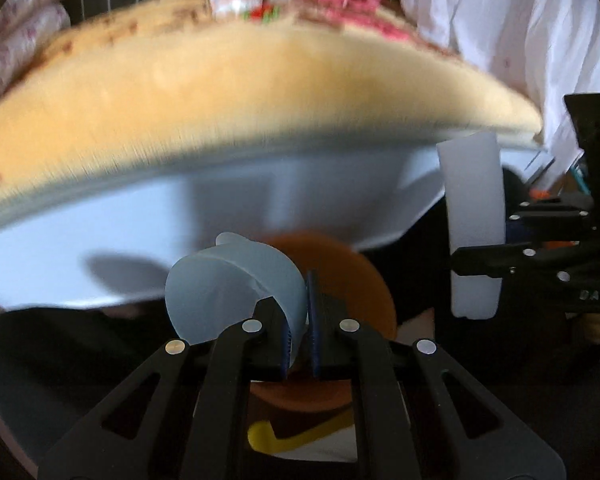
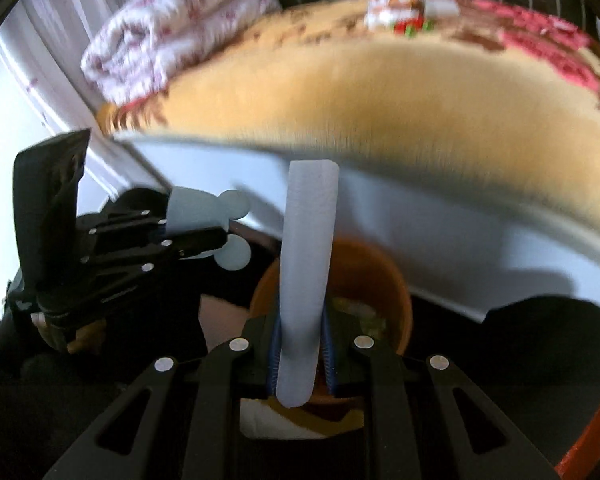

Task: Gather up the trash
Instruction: 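Open both grippers to drop the tube and cup into the bin, then grasp the orange-white snack bag with the left gripper while the right grasps the white cylinder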

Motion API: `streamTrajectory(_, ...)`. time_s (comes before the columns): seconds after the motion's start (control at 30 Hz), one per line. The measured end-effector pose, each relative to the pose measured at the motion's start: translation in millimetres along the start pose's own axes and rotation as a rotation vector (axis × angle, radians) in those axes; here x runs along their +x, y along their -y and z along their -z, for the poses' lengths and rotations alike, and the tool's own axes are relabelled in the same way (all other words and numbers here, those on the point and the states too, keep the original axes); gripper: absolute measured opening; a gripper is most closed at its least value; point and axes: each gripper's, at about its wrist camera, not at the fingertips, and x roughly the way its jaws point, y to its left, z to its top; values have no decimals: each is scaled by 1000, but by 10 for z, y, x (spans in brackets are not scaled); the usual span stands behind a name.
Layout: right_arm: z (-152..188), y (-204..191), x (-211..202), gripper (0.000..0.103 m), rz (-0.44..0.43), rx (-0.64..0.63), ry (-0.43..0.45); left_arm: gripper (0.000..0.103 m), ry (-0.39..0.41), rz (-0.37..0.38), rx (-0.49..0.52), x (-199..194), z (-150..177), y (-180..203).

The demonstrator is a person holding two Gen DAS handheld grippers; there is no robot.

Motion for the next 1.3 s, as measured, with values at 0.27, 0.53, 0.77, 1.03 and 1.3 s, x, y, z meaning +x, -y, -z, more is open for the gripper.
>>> streamTrajectory(0.27, 62, 233, 491, 20, -6, 64, -145, 6, -166, 7, -11, 506, 55, -58)
streamTrajectory(0.53, 68, 369, 565, 54, 24, 91, -174, 71, -246, -26, -66, 659, 44, -216)
streamTrajectory(0.77, -131, 460, 25, 54, -19, 104, -63, 71, -171, -11, -71, 313, -134, -227)
streamTrajectory(1.03, -765, 704, -698, 59, 20, 112, 252, 84, 171, -90, 24, -396, -1334, -209)
streamTrajectory(1.3, -926, 953, -733, 63, 10, 191, 382, 85, 241, -291, 176, 237, -2896, -190)
